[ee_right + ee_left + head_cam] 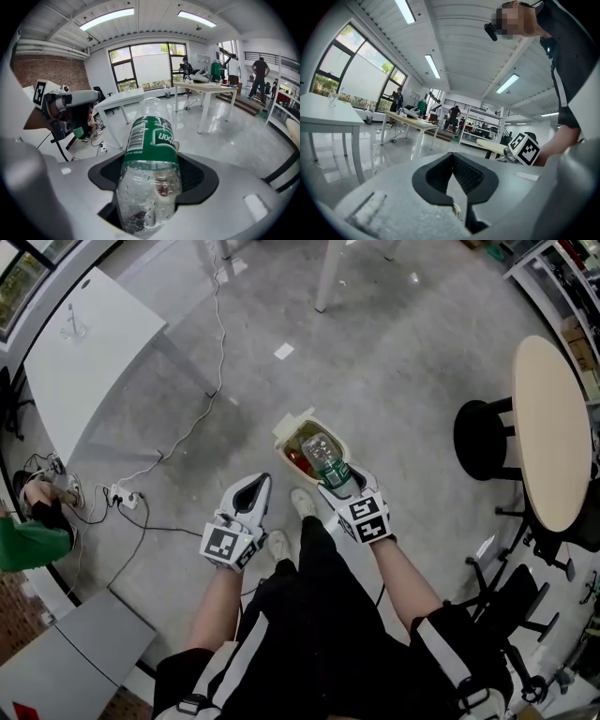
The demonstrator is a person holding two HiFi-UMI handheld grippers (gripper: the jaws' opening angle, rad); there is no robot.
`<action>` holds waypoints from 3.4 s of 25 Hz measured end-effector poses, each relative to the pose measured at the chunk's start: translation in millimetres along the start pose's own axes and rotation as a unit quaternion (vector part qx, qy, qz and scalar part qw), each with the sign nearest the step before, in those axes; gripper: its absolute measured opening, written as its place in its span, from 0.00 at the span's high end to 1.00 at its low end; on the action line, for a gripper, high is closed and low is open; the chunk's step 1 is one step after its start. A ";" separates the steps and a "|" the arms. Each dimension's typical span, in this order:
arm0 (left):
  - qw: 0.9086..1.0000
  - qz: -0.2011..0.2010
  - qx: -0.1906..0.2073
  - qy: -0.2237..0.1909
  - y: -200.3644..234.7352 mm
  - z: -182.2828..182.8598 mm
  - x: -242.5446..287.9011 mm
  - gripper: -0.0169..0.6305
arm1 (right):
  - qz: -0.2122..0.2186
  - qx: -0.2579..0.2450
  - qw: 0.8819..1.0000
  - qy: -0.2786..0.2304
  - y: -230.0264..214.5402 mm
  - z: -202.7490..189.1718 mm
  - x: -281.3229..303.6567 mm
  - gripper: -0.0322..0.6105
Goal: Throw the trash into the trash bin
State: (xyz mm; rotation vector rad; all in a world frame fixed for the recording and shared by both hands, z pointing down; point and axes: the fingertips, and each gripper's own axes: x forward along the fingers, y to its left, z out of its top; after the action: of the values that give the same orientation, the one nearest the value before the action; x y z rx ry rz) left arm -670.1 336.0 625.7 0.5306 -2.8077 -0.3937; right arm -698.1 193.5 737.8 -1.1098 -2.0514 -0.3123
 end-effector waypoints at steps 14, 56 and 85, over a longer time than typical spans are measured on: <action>0.999 0.000 -0.024 0.025 5.2 -14.3 41.6 0.97 | 0.030 -0.015 0.973 0.228 -46.3 -111.5 90.2 0.44; 0.997 0.047 0.014 -0.059 36.7 73.6 -31.1 0.97 | -0.107 0.025 0.992 -0.064 -81.8 65.4 22.2 0.77; 0.992 0.007 0.044 -0.118 -29.8 98.4 -151.3 0.97 | -0.151 0.055 0.928 -0.336 52.9 121.1 -209.2 0.94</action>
State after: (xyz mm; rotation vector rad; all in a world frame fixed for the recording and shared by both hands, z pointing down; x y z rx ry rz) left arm -553.6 389.0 495.0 0.5133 -3.0671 -0.3532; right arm -649.9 162.2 497.1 -0.9006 -2.8183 0.0562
